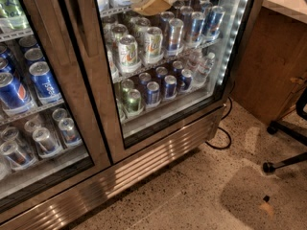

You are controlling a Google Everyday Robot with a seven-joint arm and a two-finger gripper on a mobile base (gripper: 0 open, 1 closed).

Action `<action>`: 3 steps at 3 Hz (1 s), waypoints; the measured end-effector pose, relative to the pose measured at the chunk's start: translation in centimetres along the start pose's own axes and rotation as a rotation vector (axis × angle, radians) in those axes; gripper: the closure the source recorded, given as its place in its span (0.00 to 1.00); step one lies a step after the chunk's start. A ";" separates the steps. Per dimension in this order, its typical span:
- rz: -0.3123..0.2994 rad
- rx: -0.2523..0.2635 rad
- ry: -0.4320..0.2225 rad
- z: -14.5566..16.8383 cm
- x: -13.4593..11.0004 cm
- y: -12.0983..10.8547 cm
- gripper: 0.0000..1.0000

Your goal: Open right fridge door

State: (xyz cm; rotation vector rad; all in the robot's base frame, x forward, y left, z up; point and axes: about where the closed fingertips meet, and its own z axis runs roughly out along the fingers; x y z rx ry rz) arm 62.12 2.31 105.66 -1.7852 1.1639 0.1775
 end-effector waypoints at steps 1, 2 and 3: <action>0.036 0.024 0.019 -0.4 1.2 -0.3 0.40; 0.044 0.023 0.020 -0.6 1.5 0.2 0.15; 0.044 0.022 0.020 -1.3 1.2 0.9 0.00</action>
Offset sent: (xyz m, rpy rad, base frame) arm 0.0194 -0.0279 -0.0235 0.0199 0.0594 -0.0831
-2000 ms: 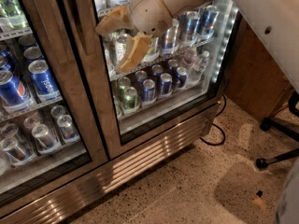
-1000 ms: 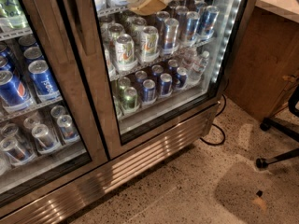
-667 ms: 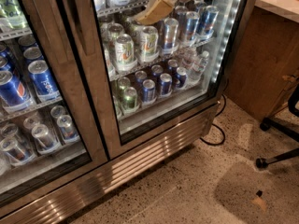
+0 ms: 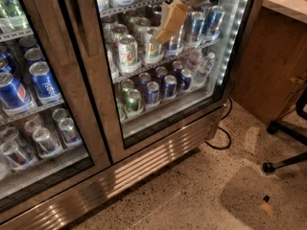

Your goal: Open right fridge door

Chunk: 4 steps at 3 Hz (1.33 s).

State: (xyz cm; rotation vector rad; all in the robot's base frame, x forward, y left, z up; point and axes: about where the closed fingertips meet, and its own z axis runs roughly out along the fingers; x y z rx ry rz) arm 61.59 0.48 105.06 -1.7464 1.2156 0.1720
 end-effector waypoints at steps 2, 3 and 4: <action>-0.013 0.004 -0.045 -0.8 0.3 0.5 0.00; -0.001 0.054 -0.137 -1.2 2.0 2.0 0.00; 0.018 0.146 -0.267 -0.7 3.1 2.3 0.00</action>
Offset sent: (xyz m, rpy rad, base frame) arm -0.0147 -0.0289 -0.0004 0.0896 -0.0351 0.0801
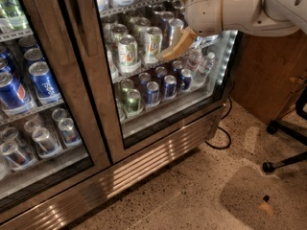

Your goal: Open right fridge door

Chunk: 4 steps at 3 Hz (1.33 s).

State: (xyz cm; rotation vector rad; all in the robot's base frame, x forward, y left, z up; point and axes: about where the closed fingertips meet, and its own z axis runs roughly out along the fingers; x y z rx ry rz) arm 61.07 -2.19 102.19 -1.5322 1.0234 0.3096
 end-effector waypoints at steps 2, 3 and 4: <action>0.016 0.058 -0.221 3.2 -1.5 0.6 0.07; 0.012 0.050 -0.266 3.7 -2.5 0.9 0.19; 0.010 0.042 -0.308 4.1 -3.5 1.1 0.20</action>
Offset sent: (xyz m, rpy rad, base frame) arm 0.0110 0.0929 0.0328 0.4057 -0.1063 0.2863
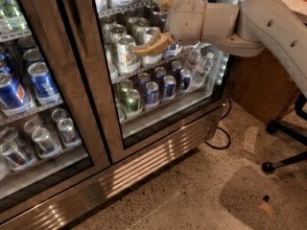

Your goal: Open right fridge door

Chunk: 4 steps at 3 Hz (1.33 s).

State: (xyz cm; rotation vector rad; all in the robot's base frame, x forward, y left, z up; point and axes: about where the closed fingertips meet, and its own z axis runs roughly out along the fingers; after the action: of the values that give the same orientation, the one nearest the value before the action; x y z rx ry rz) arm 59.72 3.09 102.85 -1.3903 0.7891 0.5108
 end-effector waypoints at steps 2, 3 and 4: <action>-0.012 -0.051 -0.169 3.3 -5.7 0.1 0.29; -0.007 -0.090 -0.225 4.8 -7.7 0.7 0.31; 0.025 -0.119 -0.271 5.9 -8.3 1.7 0.32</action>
Offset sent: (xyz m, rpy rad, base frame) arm -0.0489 0.0546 0.0621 0.1233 -0.0384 0.2254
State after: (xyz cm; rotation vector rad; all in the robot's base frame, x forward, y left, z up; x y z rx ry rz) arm 54.20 10.16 107.86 -1.3853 0.5637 0.7583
